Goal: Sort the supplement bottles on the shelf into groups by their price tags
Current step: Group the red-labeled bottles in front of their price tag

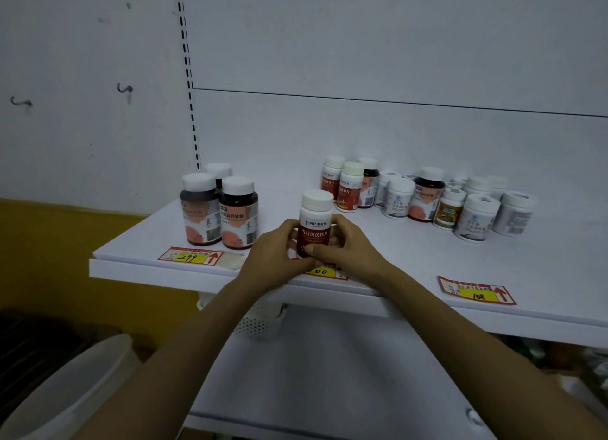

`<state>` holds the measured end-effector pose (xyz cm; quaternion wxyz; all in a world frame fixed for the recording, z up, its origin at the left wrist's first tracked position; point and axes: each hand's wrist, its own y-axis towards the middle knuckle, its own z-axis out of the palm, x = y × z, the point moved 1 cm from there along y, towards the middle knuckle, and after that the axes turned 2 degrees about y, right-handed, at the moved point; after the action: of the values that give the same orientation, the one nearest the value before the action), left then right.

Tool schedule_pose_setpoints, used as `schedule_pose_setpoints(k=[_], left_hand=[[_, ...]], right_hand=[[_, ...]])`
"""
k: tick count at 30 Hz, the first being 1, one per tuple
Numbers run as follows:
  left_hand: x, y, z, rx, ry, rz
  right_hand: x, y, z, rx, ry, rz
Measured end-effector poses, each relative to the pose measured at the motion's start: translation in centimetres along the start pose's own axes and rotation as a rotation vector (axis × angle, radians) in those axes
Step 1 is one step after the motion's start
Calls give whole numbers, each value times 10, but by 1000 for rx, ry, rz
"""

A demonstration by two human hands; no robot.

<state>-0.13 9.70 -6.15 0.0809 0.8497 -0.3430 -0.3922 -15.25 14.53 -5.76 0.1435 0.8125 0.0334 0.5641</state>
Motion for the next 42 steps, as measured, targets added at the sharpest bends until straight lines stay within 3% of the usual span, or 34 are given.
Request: schedule_pose_setpoints(k=[8, 12, 20, 24, 28, 33, 36, 39, 42], left_hand=[[-2, -2, 0, -5, -44, -2], [-1, -3, 1, -65, -87, -23], [-18, 6, -12, -323, -56, 67], [-43, 28, -28, -379, -163, 122], [-66, 52, -44, -339, -198, 104], [-83, 75, -53, -263, -175, 75], [-86, 81, -55, -248, -172, 79], [-89, 84, -57, -248, -178, 96], [-92, 85, -53, -235, -183, 105]], right_hand=[[-1, 0, -1, -11, -19, 9], [4, 1, -6, -64, 214, 50], [14, 24, -47, -240, 237, 102], [12, 54, -65, -334, 68, 109], [16, 98, -85, -426, -402, -32], [13, 147, -99, -221, -791, -40], [5, 155, -97, -152, -876, -23], [2, 152, -97, -212, -942, -141], [2, 149, -94, -205, -859, -183]])
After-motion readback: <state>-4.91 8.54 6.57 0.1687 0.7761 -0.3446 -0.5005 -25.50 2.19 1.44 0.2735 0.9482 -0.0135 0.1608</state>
